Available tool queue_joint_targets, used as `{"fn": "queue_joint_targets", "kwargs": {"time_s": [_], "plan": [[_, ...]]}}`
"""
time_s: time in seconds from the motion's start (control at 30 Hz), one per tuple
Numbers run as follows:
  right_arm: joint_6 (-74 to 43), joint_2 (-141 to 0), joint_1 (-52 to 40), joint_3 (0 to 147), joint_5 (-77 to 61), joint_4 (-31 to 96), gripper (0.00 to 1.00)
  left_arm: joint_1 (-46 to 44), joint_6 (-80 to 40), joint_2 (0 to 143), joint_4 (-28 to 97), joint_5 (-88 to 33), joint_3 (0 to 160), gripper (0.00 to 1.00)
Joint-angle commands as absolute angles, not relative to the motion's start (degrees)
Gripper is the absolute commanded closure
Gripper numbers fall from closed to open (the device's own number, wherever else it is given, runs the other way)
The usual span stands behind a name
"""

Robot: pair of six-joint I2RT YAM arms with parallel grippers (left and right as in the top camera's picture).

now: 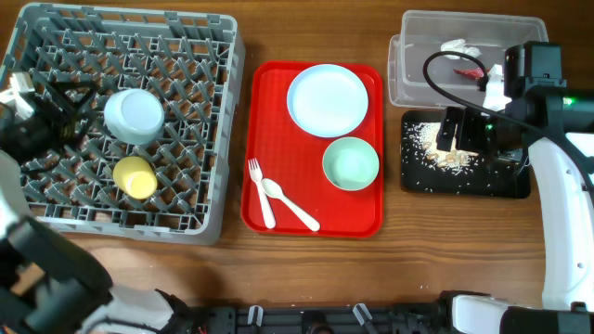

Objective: Sort waste into correct bins and load items into the dishwasher rack
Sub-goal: 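Reach the left gripper to the red tray and grasp the green bowl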

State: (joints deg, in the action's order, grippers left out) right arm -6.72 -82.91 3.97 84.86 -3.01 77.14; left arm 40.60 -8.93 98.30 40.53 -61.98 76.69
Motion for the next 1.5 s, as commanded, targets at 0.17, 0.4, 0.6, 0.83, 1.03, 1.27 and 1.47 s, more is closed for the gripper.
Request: {"fn": "queue_joint_targets", "kwargs": {"time_s": [0.17,0.4,0.6,0.83,1.03,1.27,1.47], "plan": [[-9.6,-81.8,4.2,85.9,1.3,78.2,0.00,20.7,-9.6,81.7,43.5,-40.2,77.4,0.00],[-22.2,-81.7,4.7,85.9,15.4,81.4,0.00,-10.7,-9.6,81.7,38.9,-22.2,77.4,0.00],[-22.2,-81.7,13.1,85.9,8.4,80.6,0.00,-33.1,-9.4,88.8,32.6,-7.4,77.4,0.00],[-16.4,-81.8,22.2,85.9,-4.9,79.1,0.00,-47.8,-9.1,101.7,26.6,-1.1,77.4,0.00],[-16.4,-81.8,22.5,85.9,-4.8,79.1,0.00,-52.6,-6.8,111.4,25.0,5.9,77.4,0.04],[-16.4,-81.8,22.5,85.9,-4.8,78.9,0.00,-52.7,-6.8,117.1,25.9,5.8,77.4,0.40],[-16.4,-81.8,22.5,85.9,-4.8,79.0,0.00,-52.7,-6.8,117.0,25.9,5.9,77.4,0.96]]}}
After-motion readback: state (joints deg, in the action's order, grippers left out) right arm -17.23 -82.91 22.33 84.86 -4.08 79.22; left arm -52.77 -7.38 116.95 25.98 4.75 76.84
